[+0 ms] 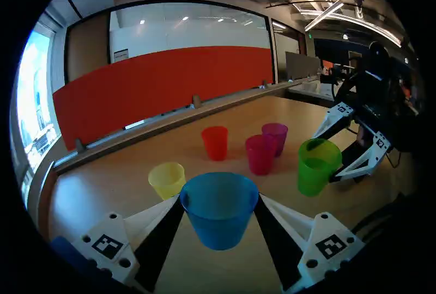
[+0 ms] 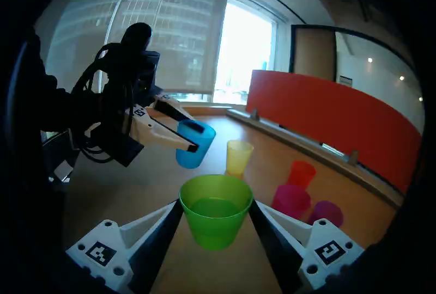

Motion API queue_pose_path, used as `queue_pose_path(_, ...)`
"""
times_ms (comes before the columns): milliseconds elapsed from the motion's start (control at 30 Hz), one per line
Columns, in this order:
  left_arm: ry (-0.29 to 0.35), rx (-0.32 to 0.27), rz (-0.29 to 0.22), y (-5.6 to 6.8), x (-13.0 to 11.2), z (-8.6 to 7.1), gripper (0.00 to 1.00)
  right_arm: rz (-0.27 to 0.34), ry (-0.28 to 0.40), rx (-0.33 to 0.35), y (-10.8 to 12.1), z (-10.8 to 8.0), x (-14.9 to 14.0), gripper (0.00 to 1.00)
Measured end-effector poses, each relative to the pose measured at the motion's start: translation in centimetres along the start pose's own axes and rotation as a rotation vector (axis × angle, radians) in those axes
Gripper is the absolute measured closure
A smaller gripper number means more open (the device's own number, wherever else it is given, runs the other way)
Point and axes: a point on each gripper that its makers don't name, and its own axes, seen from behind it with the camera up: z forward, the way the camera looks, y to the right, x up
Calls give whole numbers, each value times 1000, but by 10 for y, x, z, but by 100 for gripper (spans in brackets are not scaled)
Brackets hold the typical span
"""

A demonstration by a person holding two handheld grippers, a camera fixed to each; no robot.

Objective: Pour water

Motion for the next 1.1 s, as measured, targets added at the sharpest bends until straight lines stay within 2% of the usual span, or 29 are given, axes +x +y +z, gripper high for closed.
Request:
queue_pose_path(500,-75,-26,4,1,-30,23,13,20,-126,26,18,10,-34,9)
queue_pose_path(1100,-107,-41,11,3,-43,31,13,47,-199,29,26,9,-57,9)
